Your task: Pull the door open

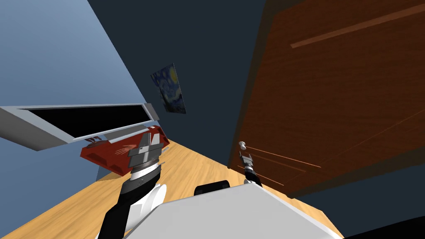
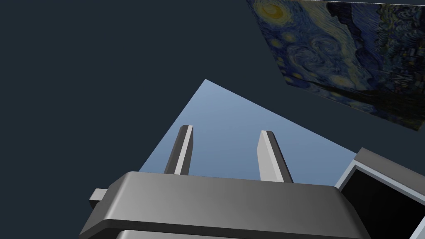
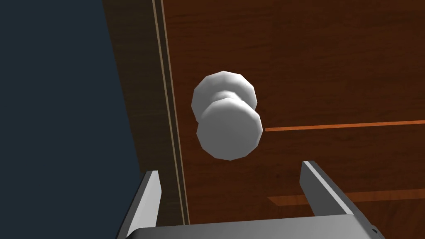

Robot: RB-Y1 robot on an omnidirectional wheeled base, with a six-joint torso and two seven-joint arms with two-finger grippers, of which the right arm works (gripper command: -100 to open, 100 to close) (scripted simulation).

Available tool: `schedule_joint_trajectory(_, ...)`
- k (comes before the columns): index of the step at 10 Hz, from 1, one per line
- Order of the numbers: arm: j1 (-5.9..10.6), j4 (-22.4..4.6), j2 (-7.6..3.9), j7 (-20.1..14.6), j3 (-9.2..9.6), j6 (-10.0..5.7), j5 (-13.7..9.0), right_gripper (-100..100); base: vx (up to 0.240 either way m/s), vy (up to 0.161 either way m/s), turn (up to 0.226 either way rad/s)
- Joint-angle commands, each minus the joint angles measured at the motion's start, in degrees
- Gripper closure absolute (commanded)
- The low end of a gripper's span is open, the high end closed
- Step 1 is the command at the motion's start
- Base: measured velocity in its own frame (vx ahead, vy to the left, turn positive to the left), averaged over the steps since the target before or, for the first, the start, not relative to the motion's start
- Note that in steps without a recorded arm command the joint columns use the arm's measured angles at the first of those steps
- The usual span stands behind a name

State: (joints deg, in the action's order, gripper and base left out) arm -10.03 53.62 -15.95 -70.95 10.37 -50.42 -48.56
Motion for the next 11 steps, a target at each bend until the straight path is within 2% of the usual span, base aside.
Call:
schedule_joint_trajectory(1, -0.46, -0.37, -1.23, -1.65, -0.26, -0.25, -0.18, -100, 0.132, 0.009, 0.045)
schedule_joint_trajectory(2, -0.63, -1.36, -2.56, -3.44, -0.49, -0.60, -0.33, -100, 0.139, 0.002, 0.072)
schedule_joint_trajectory(3, -0.71, -1.84, -3.19, -4.28, -0.60, -0.76, -0.40, -100, 0.131, -0.010, 0.063)
schedule_joint_trajectory(5, -0.96, -3.32, -5.18, -6.94, -0.94, -1.29, -0.61, -100, 0.163, -0.015, 0.063)
schedule_joint_trajectory(6, -0.60, -3.64, -4.50, -6.33, -0.69, -1.54, -0.42, -100, 0.072, -0.011, 0.012)
schedule_joint_trajectory(7, -0.60, -3.64, -4.50, -6.33, -0.69, -1.54, -0.42, 100, -0.012, -0.002, -0.023)
schedule_joint_trajectory(11, -0.60, -3.64, -4.50, -6.33, -0.69, -1.54, -0.42, 100, -0.016, 0.002, 0.004)
